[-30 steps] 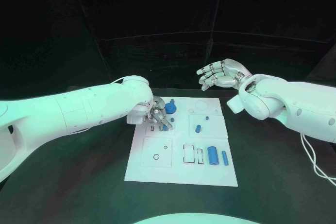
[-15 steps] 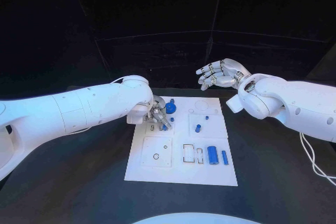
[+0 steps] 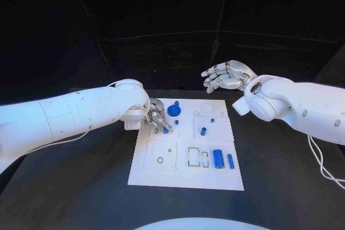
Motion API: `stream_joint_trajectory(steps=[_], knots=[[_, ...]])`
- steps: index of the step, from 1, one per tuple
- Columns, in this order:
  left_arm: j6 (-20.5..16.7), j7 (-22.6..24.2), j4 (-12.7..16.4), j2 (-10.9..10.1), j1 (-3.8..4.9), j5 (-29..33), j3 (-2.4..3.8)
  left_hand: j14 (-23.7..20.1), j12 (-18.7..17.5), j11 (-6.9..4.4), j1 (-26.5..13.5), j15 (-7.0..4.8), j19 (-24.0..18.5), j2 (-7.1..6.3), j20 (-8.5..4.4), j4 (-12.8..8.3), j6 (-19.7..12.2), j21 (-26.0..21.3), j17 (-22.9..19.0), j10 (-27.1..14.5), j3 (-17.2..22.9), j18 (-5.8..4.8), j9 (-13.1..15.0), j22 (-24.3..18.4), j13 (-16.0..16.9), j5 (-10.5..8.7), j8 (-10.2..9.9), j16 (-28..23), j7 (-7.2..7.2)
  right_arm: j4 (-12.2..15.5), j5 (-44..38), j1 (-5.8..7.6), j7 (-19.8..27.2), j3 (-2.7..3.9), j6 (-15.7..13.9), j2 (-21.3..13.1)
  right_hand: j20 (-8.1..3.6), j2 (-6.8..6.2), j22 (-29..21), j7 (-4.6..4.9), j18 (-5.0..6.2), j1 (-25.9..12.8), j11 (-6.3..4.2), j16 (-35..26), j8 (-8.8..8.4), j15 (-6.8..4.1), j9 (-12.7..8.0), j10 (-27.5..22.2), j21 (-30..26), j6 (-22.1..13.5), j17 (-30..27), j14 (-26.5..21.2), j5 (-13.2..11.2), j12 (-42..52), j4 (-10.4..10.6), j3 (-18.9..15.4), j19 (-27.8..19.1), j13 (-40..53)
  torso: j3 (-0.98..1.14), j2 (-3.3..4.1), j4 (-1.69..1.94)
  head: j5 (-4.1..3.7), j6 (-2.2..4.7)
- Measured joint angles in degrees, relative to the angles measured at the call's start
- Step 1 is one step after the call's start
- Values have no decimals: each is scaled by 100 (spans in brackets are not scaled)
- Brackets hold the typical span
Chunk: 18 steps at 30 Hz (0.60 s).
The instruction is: Assemble the parts on the task board
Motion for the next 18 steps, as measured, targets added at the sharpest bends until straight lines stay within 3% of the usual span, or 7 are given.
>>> stream_joint_trajectory(steps=[2, 5, 8, 10, 18], knots=[[-137, 9, 94, -89, 0, 76, 0, 0, 0, 0, -110, 0, 0, -100, 0, 43, -1, 0, 0, 0, 150, 0, 23, 0, 0, 0, 39, 0, 1, -15, -21, 0, -11, 0, 8, 0, 0, 0, -8, 0, 0, 0, 12, 23, 0, 20, 3, -12, -26, 0, -3, -20, 0, 15, 0, 0, 0, -5, 1, 0, 3, 3, -7], [-357, 25, 230, -228, 0, 184, 0, 0, 50, 15, -612, 0, 0, -440, 0, -133, -9, 0, 0, 20, 1170, 0, 73, 10, 10, 3, 109, 0, 10, -36, -48, 0, -29, 0, 20, 4, 12, 0, -8, 0, -1, 0, 20, 23, 32, 7, 5, -20, -26, 0, -5, -35, 0, 28, 0, 0, 12, -14, 3, 0, 2, 31, -9], [-574, 41, 354, -346, -1, 263, -1, 0, 50, 16, -780, 0, 0, -607, 0, -140, -9, 0, 0, 43, 1550, 0, 100, 33, 11, 5, 135, 0, 10, -42, -70, 0, -44, 0, 27, 5, 20, 1, -16, -15, -1, -1, 20, 23, 35, -1, 5, -20, -26, -15, -5, -42, 0, 36, 17, -16, 20, -18, 7, -1, -1, 53, -10], [-745, 59, 458, -424, -3, 299, -3, 0, 82, 6, -959, 0, 0, -784, 0, -165, -10, 0, 0, 53, 2038, 0, 129, 61, 16, 5, 205, 0, 10, -52, -83, 0, -54, 0, 32, 5, 20, 25, -16, -19, -1, -25, 20, 23, 34, -1, 5, -20, -26, -19, -5, -42, 0, 36, 17, -16, 20, -23, 7, -1, -1, 54, -10], [-1285, 135, 658, -566, -94, 281, -6, 0, 94, -15, -1194, 0, 0, -998, 0, -93, -10, 0, 0, 74, 2645, 0, 200, 102, 17, 4, 282, 0, 11, -79, -114, 0, -80, 0, 50, 5, 20, 31, -23, -19, -1, -31, 20, 45, 34, -1, 6, -20, -53, -19, -10, -42, 0, 74, 0, -32, 20, -34, 4, -7, 13, 75, -28]])
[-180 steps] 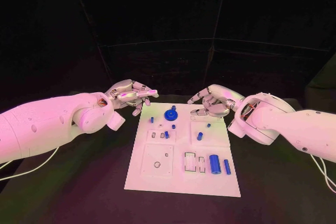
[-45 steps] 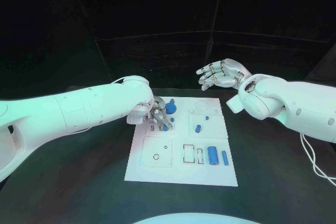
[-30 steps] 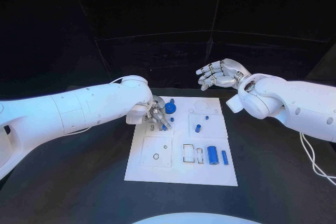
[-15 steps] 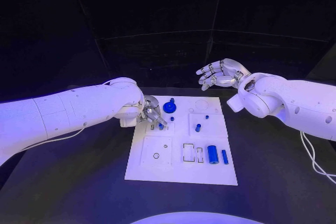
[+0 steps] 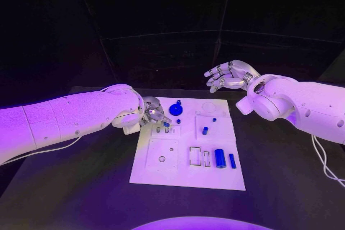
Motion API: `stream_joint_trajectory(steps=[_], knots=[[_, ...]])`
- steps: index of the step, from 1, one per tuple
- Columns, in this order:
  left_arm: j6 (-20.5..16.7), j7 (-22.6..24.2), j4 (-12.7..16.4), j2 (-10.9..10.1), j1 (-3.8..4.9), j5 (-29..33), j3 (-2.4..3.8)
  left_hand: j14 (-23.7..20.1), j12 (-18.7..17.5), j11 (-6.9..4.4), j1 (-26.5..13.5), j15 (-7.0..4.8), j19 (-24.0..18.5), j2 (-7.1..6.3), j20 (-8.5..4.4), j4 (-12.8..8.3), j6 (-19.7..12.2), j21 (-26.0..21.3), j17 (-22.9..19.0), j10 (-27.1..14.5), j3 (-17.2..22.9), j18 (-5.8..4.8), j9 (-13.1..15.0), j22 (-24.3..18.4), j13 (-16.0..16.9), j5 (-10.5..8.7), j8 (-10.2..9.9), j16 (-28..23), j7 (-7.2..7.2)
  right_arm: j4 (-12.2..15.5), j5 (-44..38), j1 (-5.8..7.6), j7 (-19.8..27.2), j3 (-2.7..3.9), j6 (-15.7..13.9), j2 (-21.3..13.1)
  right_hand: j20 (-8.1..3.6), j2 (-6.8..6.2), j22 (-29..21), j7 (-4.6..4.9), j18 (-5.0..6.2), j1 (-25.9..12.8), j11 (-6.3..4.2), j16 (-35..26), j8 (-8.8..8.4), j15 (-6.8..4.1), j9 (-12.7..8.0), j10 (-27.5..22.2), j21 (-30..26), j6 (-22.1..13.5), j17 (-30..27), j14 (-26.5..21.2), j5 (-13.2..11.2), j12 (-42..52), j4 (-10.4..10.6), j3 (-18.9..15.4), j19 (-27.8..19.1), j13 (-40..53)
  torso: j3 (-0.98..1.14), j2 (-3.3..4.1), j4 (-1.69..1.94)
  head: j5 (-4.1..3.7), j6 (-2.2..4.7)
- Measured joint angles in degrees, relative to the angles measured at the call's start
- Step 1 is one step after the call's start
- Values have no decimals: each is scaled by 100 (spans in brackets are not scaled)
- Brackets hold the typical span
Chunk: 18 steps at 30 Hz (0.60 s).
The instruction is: Assemble the parts on the task board
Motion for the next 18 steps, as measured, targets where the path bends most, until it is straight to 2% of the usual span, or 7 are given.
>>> stream_joint_trajectory(steps=[6, 18], knots=[[-204, 20, 12, 7, -87, -77, 0, 0, 0, 0, -12, 0, 0, -12, 0, 29, -1, 0, 0, 0, 69, 0, 11, 0, 0, -3, 6, 0, 3, -6, -11, 0, -8, 0, 13, -2, 0, 0, 0, 0, 0, 0, 0, 0, 0, 0, 3, 0, 0, 0, 0, 0, 0, 0, 0, 0, 0, 0, 0, -2, -7, 21, -8], [-190, 2, -104, 111, -143, -261, -2, 0, 0, 1, -65, 0, 0, -64, 0, 43, -8, 0, 0, -1, 160, 0, 23, -1, -16, -5, 28, 0, 11, -8, -19, 0, -13, 0, 29, -3, 0, 0, -7, 21, 0, 0, 6, 0, 33, 0, 2, -35, 1, -21, -10, 0, 0, 19, 15, -14, 0, -11, 1, -1, -23, 30, -19]])
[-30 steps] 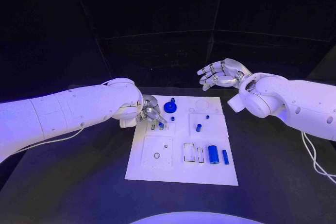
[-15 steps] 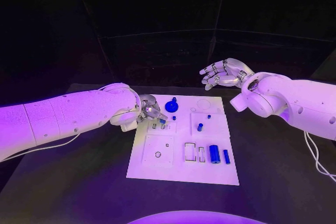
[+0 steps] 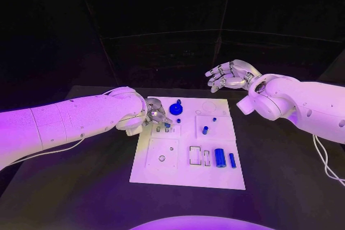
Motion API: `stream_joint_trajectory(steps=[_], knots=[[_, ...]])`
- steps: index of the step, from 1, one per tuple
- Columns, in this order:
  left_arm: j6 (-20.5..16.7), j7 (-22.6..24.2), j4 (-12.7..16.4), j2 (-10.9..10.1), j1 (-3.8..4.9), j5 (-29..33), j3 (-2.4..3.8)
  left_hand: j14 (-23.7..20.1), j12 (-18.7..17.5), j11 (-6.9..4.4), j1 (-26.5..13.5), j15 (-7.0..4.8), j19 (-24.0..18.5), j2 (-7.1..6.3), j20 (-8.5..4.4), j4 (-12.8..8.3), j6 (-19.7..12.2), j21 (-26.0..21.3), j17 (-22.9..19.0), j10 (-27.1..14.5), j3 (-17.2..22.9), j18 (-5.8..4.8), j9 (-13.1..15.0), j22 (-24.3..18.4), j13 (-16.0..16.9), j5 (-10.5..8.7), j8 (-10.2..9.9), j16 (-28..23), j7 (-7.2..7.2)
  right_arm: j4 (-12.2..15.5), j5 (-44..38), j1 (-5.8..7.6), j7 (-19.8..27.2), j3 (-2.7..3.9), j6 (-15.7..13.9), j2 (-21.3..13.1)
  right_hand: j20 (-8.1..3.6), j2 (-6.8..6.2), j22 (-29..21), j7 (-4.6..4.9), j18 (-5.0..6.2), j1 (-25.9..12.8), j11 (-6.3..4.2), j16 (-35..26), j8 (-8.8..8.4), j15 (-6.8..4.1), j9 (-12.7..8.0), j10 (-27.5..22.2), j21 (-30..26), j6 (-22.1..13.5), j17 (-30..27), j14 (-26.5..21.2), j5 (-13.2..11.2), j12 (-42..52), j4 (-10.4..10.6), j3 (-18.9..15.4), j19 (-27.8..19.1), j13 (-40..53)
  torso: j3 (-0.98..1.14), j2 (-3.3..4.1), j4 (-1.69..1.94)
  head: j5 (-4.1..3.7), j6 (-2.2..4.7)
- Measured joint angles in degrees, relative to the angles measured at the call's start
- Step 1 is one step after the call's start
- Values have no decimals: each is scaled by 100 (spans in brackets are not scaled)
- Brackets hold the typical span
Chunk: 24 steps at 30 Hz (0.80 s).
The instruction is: Assemble the parts on the task board
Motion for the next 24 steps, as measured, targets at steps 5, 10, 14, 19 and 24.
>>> stream_joint_trajectory(steps=[5, 10, 14, 19, 24], knots=[[99, -20, -42, 20, -5, -105, 0, 0, 0, 0, -15, 0, 0, -15, 0, -2, 0, 0, 0, 0, 33, 0, 5, 0, 0, -1, 0, 0, 1, 0, -2, 0, -2, 0, 10, 4, 0, 0, -3, 0, 0, 0, -6, 0, 13, 0, 0, -6, 1, 0, -1, 0, 0, 5, 1, -1, 0, -6, 0, 7, 0, -5, -26], [203, -40, -76, 39, -8, -197, 0, 0, 0, 1, -23, 0, 0, -23, 0, -10, 1, 0, 0, -1, 41, 0, 7, 0, 0, -1, -1, 0, 2, 0, -3, 0, -3, 0, 18, 7, 0, 0, -3, 0, 0, 0, -6, 0, 13, 0, -1, -6, -15, 0, -1, 0, 0, 5, 1, -1, 0, -6, -2, 10, 0, 3, -44], [282, -56, -119, 73, -8, -259, 0, 0, 0, 1, -43, 0, 0, -42, 0, -31, 1, 0, 0, -1, 62, 1, 7, -1, 0, -1, -1, 0, 2, 0, -5, 0, -3, 0, 23, 10, 0, 0, -2, 0, 0, 0, -6, 0, 13, 0, -1, -5, -19, 0, -1, 0, 0, 5, 1, -1, 0, -5, -2, 10, 1, 4, -51], [370, -70, -162, 116, -11, -313, 0, 0, 0, 1, -40, 0, 0, -39, 0, -17, 1, 0, 0, -1, 77, 0, 6, -1, 1, -12, -2, 0, 3, -3, -6, 0, -2, 0, 28, 20, 0, 0, -3, -12, 0, 0, -6, 0, 13, 0, 1, -5, -19, -12, -1, 0, 0, 5, 1, -1, 0, -9, -4, 9, 2, 5, -64], [431, -72, -170, 136, -13, -341, 1, 0, 0, 1, -39, 0, 0, -37, 0, -31, 8, 0, 0, -1, 93, 0, 6, -1, 1, -23, -5, 0, 11, -3, -6, 0, 0, 0, 33, 22, 0, 0, -14, -25, 0, 0, -6, 23, 13, 0, 6, -5, -19, -24, -7, 0, 0, 32, 1, -1, 0, -25, -4, 8, 3, 8, -69]])
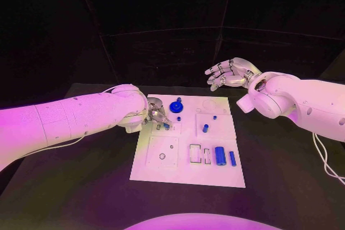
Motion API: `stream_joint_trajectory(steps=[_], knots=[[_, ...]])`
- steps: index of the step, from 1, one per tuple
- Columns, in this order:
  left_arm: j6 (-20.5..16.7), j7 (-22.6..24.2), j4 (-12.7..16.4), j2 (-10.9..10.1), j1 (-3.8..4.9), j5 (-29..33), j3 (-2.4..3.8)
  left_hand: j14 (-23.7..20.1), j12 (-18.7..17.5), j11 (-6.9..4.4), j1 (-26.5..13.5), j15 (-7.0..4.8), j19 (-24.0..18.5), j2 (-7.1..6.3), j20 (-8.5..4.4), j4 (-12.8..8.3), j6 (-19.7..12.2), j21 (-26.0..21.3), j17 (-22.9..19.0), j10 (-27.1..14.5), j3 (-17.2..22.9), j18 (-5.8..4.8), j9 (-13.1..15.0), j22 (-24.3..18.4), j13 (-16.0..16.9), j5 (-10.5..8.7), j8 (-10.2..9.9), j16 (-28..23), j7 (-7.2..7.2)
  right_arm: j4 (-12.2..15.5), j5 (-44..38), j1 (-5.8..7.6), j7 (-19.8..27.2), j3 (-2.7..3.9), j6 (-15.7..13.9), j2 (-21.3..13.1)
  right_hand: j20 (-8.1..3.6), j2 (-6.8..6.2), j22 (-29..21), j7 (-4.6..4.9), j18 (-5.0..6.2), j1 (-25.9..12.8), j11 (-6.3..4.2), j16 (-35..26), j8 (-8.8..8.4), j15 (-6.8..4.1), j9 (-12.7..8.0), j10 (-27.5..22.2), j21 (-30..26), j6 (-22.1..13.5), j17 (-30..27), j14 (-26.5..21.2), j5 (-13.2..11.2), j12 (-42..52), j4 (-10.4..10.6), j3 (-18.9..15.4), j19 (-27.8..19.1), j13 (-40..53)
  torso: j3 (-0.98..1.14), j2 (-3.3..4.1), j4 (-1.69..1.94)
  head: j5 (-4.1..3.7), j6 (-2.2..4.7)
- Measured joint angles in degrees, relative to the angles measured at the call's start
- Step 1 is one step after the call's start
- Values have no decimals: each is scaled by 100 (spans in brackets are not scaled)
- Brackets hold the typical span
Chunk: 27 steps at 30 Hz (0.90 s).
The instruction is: Assemble the parts on the task board
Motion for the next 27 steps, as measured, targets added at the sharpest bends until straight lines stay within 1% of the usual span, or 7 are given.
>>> stream_joint_trajectory(steps=[12, 14, 15, 18, 20, 24, 27], knots=[[161, -5, -3, 15, 0, -33, 4, 0, 0, 0, 5, 0, 0, 5, 0, -1, -8, 0, 0, 0, 0, 0, 9, -7, 0, 4, 28, 0, 11, -1, -2, 0, 2, 0, 15, 0, 0, 0, 1, 0, 0, 0, 0, -1, 0, 0, -1, 0, 0, 0, 1, 0, 0, 0, 0, 0, 0, 1, 4, -4, 2, -13, -10], [197, -11, -4, 13, 0, -43, 4, 0, 0, 1, 5, 0, 0, 5, 0, 7, -10, 0, 0, 0, 9, 0, 14, -7, 0, 22, 34, 0, 9, -2, -2, 0, 2, 0, 18, 0, 3, 0, -5, 0, 0, 0, 0, -1, 34, 22, -1, 0, -33, 0, -1, -21, 0, 0, 0, 0, 3, -9, 4, -4, 2, -16, -11], [223, -16, -4, 10, 0, -50, 2, 0, 0, 1, 5, 0, 0, 5, 0, 16, -13, 0, 0, -1, 19, 0, 13, -7, 0, 23, 34, 0, 7, -2, -2, 0, 2, 0, 21, 0, 20, 0, -9, 0, 0, 0, 1, -1, 34, 21, -1, -3, -34, 0, -6, -21, 0, 15, 0, 0, 20, -15, 4, -4, 2, -16, -13], [267, -22, 4, 7, -1, -60, 2, 0, 0, 1, 5, 0, 0, 5, 0, 7, -32, 0, 0, -1, 41, 0, 13, -22, 0, 23, 33, 0, 5, -3, -3, 0, 3, 0, 24, 0, 20, 0, -9, 0, 0, 0, -1, -1, 34, 22, -1, -42, -34, 0, -7, -21, 0, 26, 0, 0, 20, -18, 4, -4, 2, -16, -14], [292, -24, 9, 4, -1, -69, 6, 0, 0, 1, 10, 0, 0, 1, 0, 7, -32, 0, 0, -1, 42, 1, 15, -47, 1, 23, 33, 0, 5, -3, -3, 0, 3, 0, 26, 0, 20, 0, -13, 18, 0, 0, -1, -1, 34, 21, -1, -42, -34, -18, -7, -21, 0, 26, 10, -10, 20, -22, 5, -4, 2, -12, -14], [337, -27, 14, 1, 3, -83, 11, 0, 0, 1, 21, 0, 0, -11, 0, 10, -33, -14, 0, -1, 58, 0, 21, -54, -1, 23, 33, 0, 5, -5, -3, 0, 3, 0, 33, 0, 20, 0, -15, 21, 0, 0, -1, 2, 34, 21, -1, -41, -34, -20, -7, -21, 0, 26, 15, -15, 20, -26, 4, -4, 2, -6, -14], [352, -27, 14, -3, 4, -89, 12, 0, 0, 1, 28, 0, 0, -18, 0, 22, -33, -22, 0, -1, 71, 0, 21, -60, -7, 22, 32, 0, 6, -5, -3, 0, 3, 0, 39, -1, 20, 0, -22, 1, 0, 0, 0, 21, 70, 21, 4, -41, -63, -40, -14, -21, 0, 62, 15, -35, 20, -41, 5, -4, 2, -1, -18]])
